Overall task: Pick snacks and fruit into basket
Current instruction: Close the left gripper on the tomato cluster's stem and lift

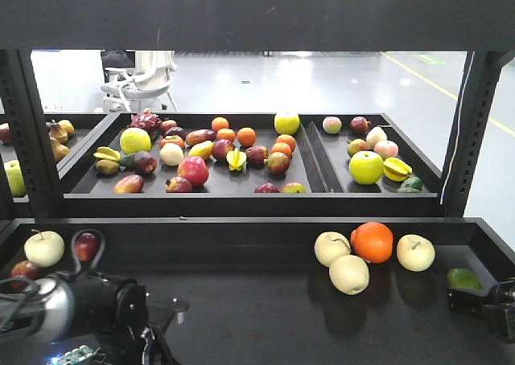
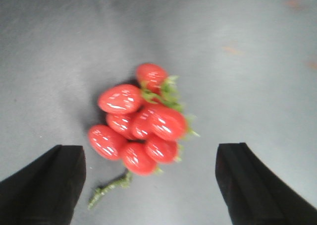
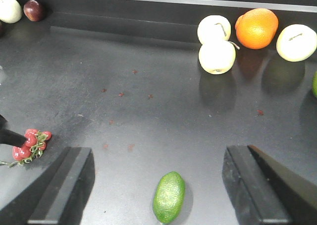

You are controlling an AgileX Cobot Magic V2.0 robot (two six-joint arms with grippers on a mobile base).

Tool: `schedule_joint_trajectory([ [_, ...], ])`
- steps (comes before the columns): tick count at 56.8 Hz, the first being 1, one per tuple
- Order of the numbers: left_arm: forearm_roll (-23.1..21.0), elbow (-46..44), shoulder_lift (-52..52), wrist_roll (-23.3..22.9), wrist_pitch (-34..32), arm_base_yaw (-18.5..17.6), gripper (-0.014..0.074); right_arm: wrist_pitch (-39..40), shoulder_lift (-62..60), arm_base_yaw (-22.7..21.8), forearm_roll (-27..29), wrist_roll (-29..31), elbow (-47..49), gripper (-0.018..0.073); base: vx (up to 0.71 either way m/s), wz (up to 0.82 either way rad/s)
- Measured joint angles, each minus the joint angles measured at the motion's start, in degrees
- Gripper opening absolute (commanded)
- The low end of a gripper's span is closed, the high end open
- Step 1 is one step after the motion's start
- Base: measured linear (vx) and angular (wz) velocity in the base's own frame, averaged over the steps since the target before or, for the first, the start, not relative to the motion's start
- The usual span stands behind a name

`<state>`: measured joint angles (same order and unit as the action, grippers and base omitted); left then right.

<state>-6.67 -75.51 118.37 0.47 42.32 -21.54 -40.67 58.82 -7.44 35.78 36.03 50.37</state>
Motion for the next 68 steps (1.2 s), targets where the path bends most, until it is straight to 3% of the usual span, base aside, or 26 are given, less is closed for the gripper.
schedule_joint_trajectory([
  [20, 0.7, -7.9, 8.1, -3.5, 6.8, -0.1, 0.0606, 0.0, 0.0, 0.0, 0.0, 0.0, 0.0, 0.0586, 0.0, 0.0],
  [43, 0.4, -13.1, 11.9, -4.4, 13.8, -0.1, 0.0585, -0.1, 0.0, 0.0, 0.0, 0.0, 0.0, 0.0586, 0.0, 0.0],
  [68, 0.5, -14.0, 13.6, -4.4, 16.0, -0.1, 0.058, -0.4, 0.0, 0.0, 0.0, -0.1, 0.0, 0.0586, 0.0, 0.0],
])
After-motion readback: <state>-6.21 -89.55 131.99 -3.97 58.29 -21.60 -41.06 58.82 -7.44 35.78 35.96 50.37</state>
